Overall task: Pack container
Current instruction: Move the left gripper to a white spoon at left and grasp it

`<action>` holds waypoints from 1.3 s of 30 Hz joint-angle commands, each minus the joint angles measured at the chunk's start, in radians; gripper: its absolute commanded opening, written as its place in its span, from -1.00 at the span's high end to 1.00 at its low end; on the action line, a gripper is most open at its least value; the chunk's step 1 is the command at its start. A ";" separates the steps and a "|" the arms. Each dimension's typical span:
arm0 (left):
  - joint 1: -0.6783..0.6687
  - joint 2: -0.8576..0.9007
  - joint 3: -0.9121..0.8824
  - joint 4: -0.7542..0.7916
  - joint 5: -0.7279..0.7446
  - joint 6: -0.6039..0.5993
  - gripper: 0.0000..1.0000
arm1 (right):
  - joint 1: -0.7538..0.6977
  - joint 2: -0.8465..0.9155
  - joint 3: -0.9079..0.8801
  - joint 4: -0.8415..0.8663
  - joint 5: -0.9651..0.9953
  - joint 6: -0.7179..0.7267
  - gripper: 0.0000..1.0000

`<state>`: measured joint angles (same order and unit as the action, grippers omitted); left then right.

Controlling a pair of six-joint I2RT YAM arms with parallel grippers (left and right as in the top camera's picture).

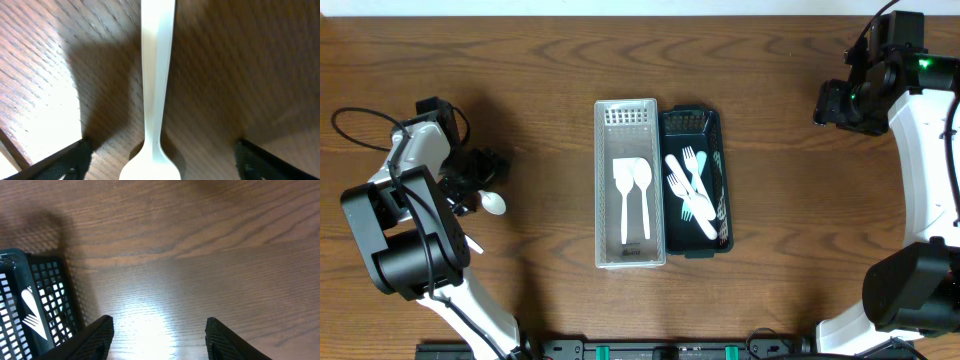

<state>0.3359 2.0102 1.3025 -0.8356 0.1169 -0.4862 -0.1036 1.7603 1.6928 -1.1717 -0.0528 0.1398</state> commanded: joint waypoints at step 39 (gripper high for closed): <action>0.002 0.047 -0.048 0.006 0.003 0.014 0.88 | -0.002 0.003 -0.006 -0.018 -0.003 -0.052 -0.28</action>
<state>0.3367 2.0068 1.2991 -0.8314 0.1215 -0.4728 -0.1036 1.7603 1.6928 -1.1881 -0.0528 0.1009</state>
